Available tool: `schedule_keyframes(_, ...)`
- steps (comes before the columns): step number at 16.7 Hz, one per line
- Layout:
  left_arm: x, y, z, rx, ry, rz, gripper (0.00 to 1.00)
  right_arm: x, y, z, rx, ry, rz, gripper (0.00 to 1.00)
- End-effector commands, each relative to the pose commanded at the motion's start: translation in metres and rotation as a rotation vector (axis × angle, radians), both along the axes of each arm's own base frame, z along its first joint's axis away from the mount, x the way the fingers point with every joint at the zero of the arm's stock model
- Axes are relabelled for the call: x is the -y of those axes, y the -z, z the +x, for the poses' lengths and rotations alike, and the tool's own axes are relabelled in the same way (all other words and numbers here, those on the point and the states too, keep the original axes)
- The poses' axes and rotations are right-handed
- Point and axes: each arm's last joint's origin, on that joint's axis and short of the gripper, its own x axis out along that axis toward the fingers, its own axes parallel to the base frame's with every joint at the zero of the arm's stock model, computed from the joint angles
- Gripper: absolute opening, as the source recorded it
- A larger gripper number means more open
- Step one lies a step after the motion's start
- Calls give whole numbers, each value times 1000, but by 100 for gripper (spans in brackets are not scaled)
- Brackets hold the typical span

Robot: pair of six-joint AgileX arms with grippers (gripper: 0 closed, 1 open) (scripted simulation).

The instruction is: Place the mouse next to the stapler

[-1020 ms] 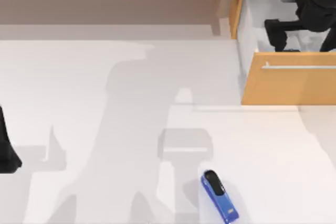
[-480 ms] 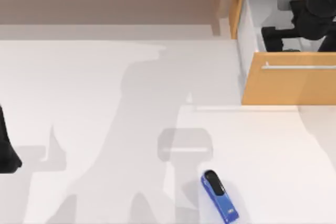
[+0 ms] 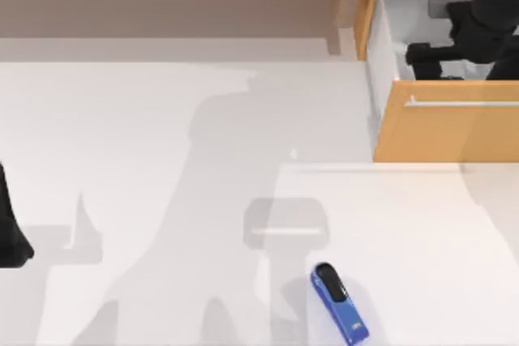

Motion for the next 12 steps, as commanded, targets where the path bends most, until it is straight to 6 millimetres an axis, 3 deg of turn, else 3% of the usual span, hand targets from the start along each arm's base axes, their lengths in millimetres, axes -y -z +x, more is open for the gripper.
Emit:
schedule_keyframes(9,0,0,0,0,0,0,100,0,0,0,0,0,0,2)
schedule_keyframes(12,0,0,0,0,0,0,100,0,0,0,0,0,0,0)
